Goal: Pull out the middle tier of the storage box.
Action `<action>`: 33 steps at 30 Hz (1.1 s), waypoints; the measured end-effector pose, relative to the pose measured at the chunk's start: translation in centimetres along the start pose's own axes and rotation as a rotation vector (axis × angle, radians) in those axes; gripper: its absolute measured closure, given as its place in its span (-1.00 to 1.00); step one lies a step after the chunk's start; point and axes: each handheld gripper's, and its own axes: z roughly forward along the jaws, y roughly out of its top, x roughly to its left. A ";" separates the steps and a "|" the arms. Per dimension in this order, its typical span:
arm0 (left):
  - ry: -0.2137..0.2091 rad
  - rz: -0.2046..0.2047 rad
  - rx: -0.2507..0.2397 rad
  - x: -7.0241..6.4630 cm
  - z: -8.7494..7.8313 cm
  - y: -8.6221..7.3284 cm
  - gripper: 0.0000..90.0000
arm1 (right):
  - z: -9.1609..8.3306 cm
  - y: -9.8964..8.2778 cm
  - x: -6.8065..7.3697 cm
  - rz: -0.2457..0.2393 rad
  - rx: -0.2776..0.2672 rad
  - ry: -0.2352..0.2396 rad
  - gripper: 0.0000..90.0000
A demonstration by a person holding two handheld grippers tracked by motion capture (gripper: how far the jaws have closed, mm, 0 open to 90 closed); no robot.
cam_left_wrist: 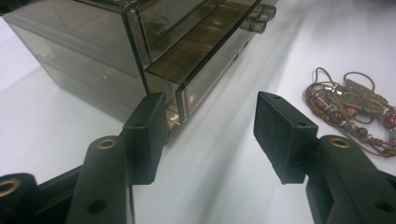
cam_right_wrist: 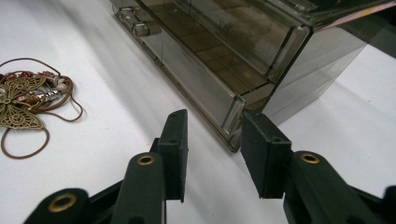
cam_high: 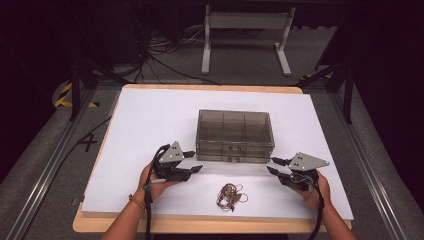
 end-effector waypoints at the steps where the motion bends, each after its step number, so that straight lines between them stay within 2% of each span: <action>1: -0.005 -0.002 0.002 0.0 0.1 0.0 0.05 | 0.1 0.0 0.0 0.000 0.003 0.008 0.44; 8: -0.019 -0.011 0.028 0.2 0.5 0.1 0.09 | 0.3 0.1 0.0 -0.001 0.009 0.007 0.48; 11: -0.030 -0.018 0.019 0.3 0.4 0.0 0.15 | 0.3 0.0 -0.2 0.015 -0.001 0.018 0.54; 15: -0.033 -0.025 0.015 0.3 0.3 -0.1 0.20 | 0.3 -0.1 -0.4 0.012 -0.010 0.028 0.56; 20: -0.055 -0.015 0.018 0.6 -0.1 -0.3 0.45 | 0.2 -0.2 -0.5 0.012 -0.009 0.042 0.76; 22: -0.057 -0.017 0.016 0.5 -0.2 -0.4 0.49 | 0.1 -0.2 -0.6 0.011 0.000 0.049 0.86; 26: -0.067 -0.008 0.022 0.4 -0.6 -0.5 0.61 | -0.1 -0.2 -0.6 0.002 0.003 0.072 0.88; 29: -0.077 0.005 0.026 0.2 -0.8 -0.5 0.63 | -0.4 -0.1 -0.5 -0.024 0.012 0.093 0.88; 33: -0.101 0.011 0.030 0.1 -0.9 -0.6 0.65 | -0.6 -0.1 -0.6 -0.026 0.019 0.111 0.88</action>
